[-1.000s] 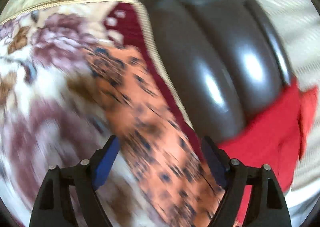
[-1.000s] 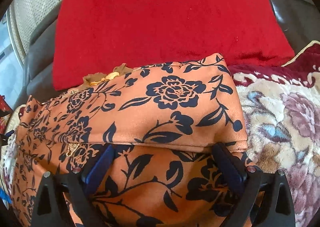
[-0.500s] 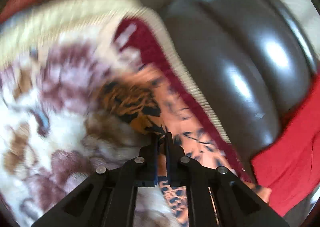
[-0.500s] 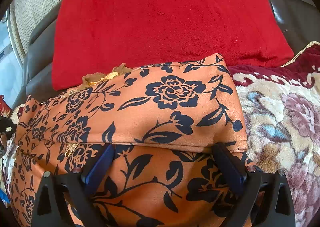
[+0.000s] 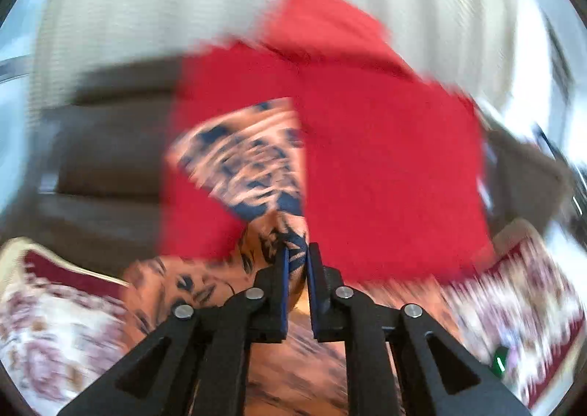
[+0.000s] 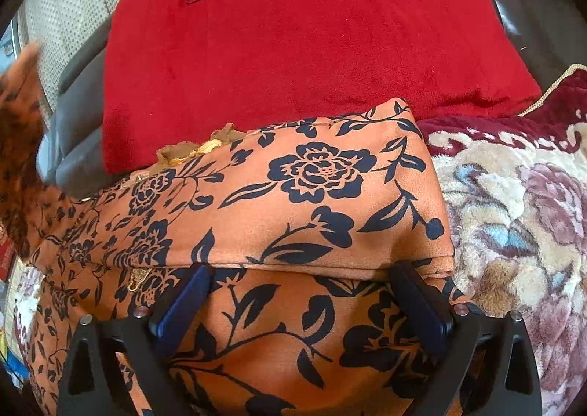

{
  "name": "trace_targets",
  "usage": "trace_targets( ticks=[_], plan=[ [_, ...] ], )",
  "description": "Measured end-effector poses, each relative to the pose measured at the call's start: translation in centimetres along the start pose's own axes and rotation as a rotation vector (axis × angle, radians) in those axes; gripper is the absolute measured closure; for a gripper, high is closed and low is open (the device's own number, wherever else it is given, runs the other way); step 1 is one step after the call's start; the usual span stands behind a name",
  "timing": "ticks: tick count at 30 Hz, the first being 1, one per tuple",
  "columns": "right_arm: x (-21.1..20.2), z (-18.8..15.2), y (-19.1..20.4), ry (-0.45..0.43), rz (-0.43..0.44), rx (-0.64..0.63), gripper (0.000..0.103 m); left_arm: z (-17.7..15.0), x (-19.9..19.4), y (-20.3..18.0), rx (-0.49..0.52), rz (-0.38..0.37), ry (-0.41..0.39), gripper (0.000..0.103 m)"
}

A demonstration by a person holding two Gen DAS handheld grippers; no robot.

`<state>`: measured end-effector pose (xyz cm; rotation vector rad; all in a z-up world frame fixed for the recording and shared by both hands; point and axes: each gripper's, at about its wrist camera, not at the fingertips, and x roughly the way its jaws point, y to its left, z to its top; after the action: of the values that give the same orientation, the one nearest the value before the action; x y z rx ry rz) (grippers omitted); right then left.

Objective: Fold small clothes

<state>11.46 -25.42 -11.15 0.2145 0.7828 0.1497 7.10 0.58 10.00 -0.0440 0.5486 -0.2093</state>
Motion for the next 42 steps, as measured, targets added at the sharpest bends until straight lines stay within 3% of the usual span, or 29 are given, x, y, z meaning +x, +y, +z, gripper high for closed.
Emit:
trace_targets(
  ticks=[2,3,4,6,9,13,16,18,19,20,21,24,26,27,28,29,30,32,36,38,40,42],
  plan=[
    [-0.3,0.1,-0.5,0.000,0.034,0.028,0.003,-3.1,3.9,-2.5,0.038,-0.029,0.169,0.047],
    [-0.6,0.2,-0.9,0.001,0.057,0.053,0.003,-5.0,5.9,-2.9,0.051,-0.023,0.288,0.047],
    [-0.9,0.4,-1.4,0.010,0.080,0.081,0.003,-6.6,6.8,-2.4,0.042,-0.019,0.354,0.047],
    [-2.1,0.9,-2.4,0.032,0.126,0.140,0.003,-8.1,5.8,0.3,-0.009,0.011,0.347,0.047],
    [-4.2,2.2,-3.9,-0.012,0.237,0.251,0.003,-8.3,2.8,5.0,-0.127,0.071,0.287,0.043],
    [-3.2,5.1,-4.8,0.027,0.334,0.376,0.003,-9.8,0.8,10.7,-0.224,0.170,0.270,0.040],
    [0.6,6.8,-4.2,0.160,0.241,0.367,0.004,-11.4,0.2,13.0,-0.294,0.199,0.290,0.040],
    [3.4,7.2,-3.8,0.265,0.223,0.360,0.040,-12.3,0.4,13.9,-0.314,0.201,0.299,0.040],
    [4.1,7.5,-3.2,0.301,0.187,0.323,0.081,-12.6,0.4,14.1,-0.317,0.202,0.300,0.040],
    [3.5,8.5,-2.0,0.288,0.165,0.259,0.095,-13.0,0.4,14.4,-0.318,0.206,0.300,0.040],
    [2.6,9.1,-1.1,0.266,0.152,0.218,0.096,-13.2,0.3,14.9,-0.318,0.212,0.298,0.040],
    [-4.2,11.8,2.1,0.040,0.082,0.064,0.096,-13.2,-0.2,16.0,-0.343,0.225,0.283,0.040],
    [-6.2,11.0,2.0,-0.020,0.034,0.042,0.092,-13.1,0.3,16.4,-0.367,0.217,0.271,0.040],
    [-4.8,9.7,1.2,0.035,0.014,0.051,0.091,-12.8,0.7,16.4,-0.372,0.211,0.272,0.040],
    [-3.4,8.6,0.6,0.092,-0.001,0.050,0.075,-12.5,1.2,16.3,-0.373,0.202,0.279,0.040],
    [-0.9,6.9,-0.5,0.210,-0.044,0.056,0.051,-12.3,1.6,16.1,-0.369,0.192,0.285,0.040],
    [0.1,5.8,-1.3,0.264,-0.058,0.079,0.046,-12.0,2.4,15.6,-0.352,0.175,0.297,0.040],
    [-1.0,4.9,-2.4,0.194,-0.015,0.138,0.047,-11.8,4.2,14.8,-0.306,0.185,0.334,0.037],
    [-4.6,7.2,-2.0,0.049,0.023,0.172,0.041,-13.3,8.6,14.6,-0.242,0.277,0.454,0.037],
    [-4.8,8.6,-1.2,0.037,0.136,0.168,0.030,-14.2,9.2,14.7,-0.238,0.284,0.442,0.035],
    [-4.2,9.4,-0.5,0.051,0.259,0.158,0.029,-14.4,9.0,14.4,-0.224,0.293,0.421,0.035],
    [-2.1,8.8,-0.2,0.099,0.304,0.155,0.027,-14.4,8.8,14.3,-0.222,0.299,0.419,0.034]
  ],
)
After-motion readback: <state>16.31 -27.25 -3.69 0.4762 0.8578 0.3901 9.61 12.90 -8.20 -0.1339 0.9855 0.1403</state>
